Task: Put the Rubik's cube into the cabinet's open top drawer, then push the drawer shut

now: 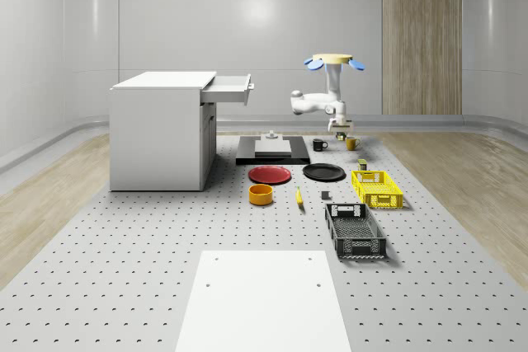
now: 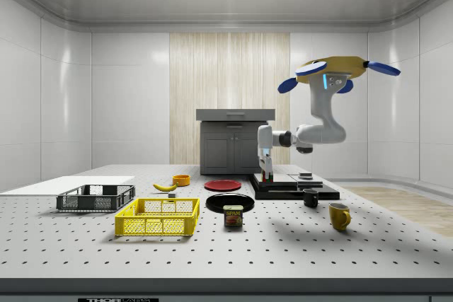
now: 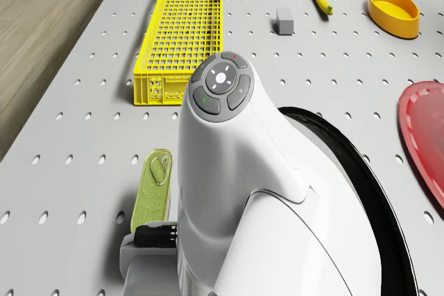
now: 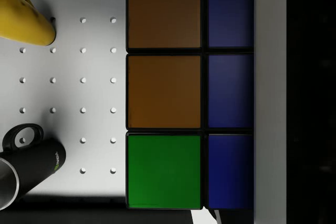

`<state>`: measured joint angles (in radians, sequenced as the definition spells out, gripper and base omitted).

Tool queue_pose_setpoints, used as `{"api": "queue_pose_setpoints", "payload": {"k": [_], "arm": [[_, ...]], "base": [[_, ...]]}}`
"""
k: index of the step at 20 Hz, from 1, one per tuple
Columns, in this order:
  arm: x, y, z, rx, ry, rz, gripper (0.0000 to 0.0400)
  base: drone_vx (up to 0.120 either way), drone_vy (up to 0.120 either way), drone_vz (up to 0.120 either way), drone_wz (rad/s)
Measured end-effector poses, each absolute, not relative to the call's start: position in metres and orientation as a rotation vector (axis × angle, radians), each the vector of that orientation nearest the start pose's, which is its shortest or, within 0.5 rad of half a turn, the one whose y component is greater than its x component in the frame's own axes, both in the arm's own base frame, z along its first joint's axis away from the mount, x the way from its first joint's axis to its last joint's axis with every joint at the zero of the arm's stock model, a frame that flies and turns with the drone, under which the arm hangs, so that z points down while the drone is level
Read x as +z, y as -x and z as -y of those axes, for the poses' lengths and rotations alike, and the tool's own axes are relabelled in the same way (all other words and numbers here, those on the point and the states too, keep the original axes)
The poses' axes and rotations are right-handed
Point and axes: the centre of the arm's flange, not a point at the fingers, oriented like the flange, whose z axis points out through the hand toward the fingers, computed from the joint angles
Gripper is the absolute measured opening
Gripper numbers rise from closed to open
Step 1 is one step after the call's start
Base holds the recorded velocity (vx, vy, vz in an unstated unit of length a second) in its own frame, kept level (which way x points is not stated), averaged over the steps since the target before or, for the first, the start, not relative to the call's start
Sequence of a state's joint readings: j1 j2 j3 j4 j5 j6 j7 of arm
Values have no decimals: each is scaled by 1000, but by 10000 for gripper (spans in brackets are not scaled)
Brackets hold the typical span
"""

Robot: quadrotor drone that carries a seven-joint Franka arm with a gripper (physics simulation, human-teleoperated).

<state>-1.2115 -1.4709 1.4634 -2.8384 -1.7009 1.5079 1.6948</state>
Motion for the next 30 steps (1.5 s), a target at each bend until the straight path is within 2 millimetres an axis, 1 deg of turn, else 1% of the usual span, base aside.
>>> {"api": "queue_pose_setpoints", "payload": {"k": [16, 30], "arm": [[467, -321, 0, 785, -1, 2, 325], [467, -321, 0, 785, -1, 2, 325]], "base": [[0, 0, 120, 0], [0, -120, 120, 0]]}}
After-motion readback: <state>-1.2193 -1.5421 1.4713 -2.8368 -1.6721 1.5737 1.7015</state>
